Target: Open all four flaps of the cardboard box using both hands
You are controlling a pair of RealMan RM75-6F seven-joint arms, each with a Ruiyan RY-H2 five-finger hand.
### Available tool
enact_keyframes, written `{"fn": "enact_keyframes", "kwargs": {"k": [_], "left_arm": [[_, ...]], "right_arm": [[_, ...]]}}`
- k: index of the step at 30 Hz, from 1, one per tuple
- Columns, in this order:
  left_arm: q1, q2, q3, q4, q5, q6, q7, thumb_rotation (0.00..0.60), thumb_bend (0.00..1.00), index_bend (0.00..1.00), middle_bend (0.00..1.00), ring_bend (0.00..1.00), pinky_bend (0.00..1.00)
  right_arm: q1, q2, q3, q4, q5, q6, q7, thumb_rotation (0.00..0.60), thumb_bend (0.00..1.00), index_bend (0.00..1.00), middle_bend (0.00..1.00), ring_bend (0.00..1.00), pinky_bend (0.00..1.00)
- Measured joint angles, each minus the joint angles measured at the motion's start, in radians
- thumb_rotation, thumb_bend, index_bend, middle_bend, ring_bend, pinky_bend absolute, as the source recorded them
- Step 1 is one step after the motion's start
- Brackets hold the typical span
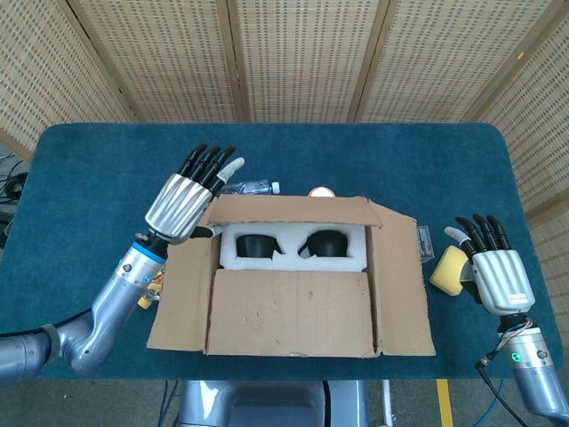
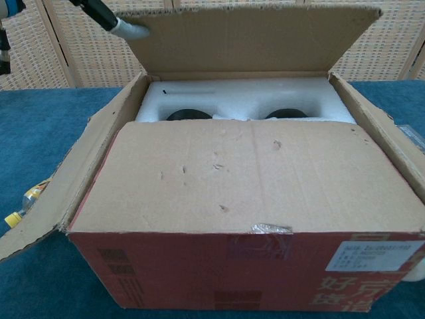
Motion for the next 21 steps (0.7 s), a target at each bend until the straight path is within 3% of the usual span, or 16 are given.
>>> {"fn": "enact_keyframes", "kwargs": {"k": [11, 21], "left_arm": [[-0.1, -0.025, -0.077, 0.194, -0.107, -0.082, 0.048, 0.519, 0.27, 0.0, 0.0, 0.0, 0.0], [-0.174, -0.092, -0.083, 0.361, -0.237, -0.165, 0.126, 0.516, 0.26, 0.0, 0.0, 0.0, 0.0]], "right_arm": [[-0.005, 0.011, -0.001, -0.016, -0.001, 0.005, -0.01, 0.6, 1.0, 0.19, 0.13, 0.0, 0.0], [-0.01, 0.017, -0.002, -0.026, 0.003, 0.005, -0.017, 0.6, 1.0, 0.19, 0.13, 0.0, 0.0]]}}
